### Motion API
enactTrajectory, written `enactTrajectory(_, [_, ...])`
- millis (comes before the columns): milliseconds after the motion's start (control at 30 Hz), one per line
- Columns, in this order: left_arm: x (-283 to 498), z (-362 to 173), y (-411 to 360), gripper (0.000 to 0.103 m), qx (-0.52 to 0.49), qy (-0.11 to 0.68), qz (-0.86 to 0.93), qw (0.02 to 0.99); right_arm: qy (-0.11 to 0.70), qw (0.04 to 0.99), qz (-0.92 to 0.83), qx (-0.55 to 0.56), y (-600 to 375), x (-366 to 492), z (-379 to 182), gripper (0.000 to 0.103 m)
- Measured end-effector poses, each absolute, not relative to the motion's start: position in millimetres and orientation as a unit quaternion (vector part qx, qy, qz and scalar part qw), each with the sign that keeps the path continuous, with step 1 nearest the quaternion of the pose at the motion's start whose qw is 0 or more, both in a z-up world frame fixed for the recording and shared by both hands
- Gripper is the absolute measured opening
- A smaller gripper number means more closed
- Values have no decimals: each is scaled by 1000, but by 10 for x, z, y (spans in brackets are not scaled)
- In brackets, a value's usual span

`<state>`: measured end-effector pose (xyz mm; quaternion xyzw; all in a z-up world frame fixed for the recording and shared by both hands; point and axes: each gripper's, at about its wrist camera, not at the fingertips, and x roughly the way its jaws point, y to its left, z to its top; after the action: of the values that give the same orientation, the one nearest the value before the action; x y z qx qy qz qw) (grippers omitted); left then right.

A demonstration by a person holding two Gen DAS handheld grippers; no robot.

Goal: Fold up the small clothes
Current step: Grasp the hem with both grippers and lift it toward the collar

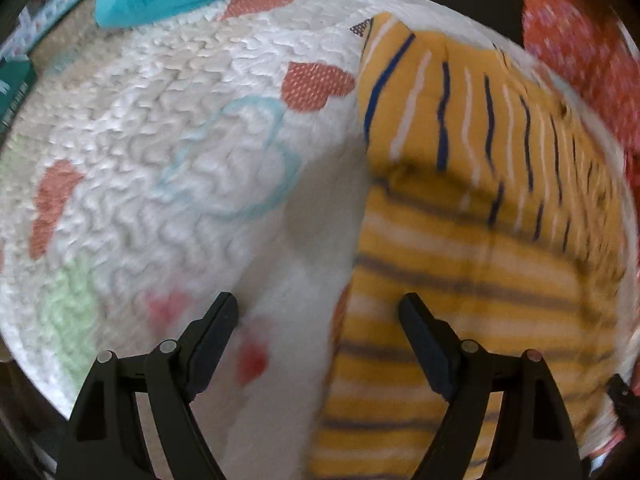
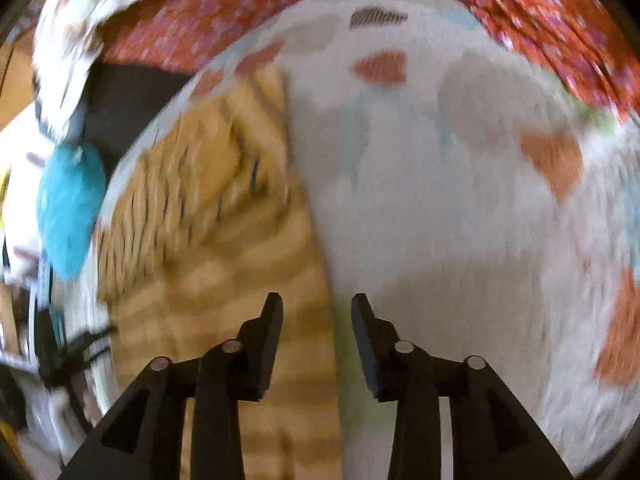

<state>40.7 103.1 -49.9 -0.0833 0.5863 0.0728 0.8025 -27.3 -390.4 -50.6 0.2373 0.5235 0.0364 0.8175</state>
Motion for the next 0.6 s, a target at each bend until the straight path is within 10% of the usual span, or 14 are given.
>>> enactTrajectory(600, [-1328, -810, 1049, 83, -243, 647, -3, 723, 554, 730, 136, 376, -3855, -1607, -1077, 47])
